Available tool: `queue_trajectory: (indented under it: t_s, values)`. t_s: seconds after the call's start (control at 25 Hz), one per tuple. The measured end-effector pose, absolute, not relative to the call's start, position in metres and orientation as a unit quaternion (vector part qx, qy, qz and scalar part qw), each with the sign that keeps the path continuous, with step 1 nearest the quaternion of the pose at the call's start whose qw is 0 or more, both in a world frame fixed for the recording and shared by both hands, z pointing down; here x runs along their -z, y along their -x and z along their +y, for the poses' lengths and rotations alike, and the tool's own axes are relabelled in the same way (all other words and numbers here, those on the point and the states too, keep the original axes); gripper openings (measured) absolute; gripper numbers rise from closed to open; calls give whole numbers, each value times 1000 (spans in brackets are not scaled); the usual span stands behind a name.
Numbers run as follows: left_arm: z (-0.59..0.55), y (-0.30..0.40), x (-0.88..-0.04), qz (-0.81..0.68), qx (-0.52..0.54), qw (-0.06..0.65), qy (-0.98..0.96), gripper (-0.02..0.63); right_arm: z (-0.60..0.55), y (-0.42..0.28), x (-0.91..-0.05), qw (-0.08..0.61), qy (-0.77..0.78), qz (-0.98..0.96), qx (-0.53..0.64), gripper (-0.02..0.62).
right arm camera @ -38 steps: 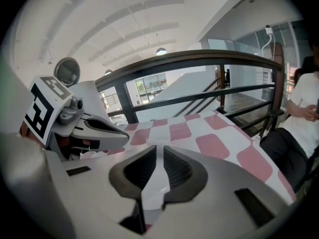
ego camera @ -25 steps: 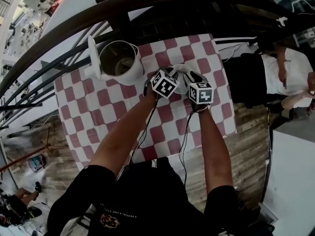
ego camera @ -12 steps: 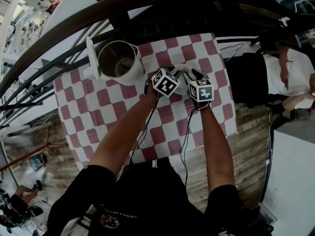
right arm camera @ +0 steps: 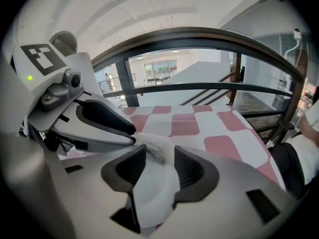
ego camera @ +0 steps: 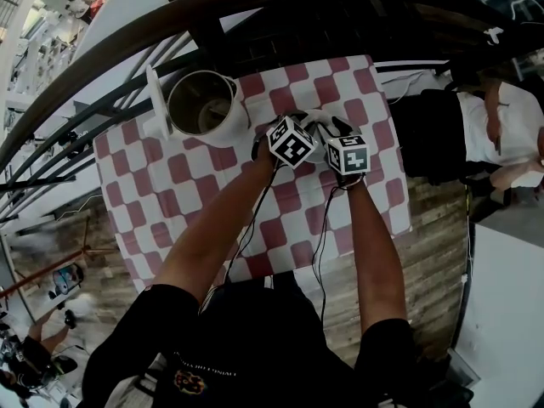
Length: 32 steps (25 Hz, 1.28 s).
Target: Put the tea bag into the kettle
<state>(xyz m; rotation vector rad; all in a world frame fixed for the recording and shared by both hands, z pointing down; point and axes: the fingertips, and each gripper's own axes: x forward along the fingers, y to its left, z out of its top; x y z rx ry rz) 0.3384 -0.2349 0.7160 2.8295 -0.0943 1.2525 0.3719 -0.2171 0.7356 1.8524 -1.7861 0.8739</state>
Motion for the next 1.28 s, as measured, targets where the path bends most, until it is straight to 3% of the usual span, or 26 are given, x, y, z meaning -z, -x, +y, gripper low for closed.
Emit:
queue_trajectory:
  t_s: [0.6, 0.64, 0.68, 1.28]
  values:
    - [-230, -344, -724, -13, -417, -8, -909, 94, -212, -374, -739, 209, -674, -634, -315, 167]
    - [-230, -344, -724, -15, -417, -13, -909, 89, -211, -374, -740, 209, -675, -633, -317, 167]
    - [-231, -345, -723, -18, -415, -19, -909, 8, -210, -375, -741, 209, -676, -631, -318, 167]
    - [-250, -328, -694, -71, -392, -9, -917, 0, -205, -370, -730, 211, -685, -626, -307, 167]
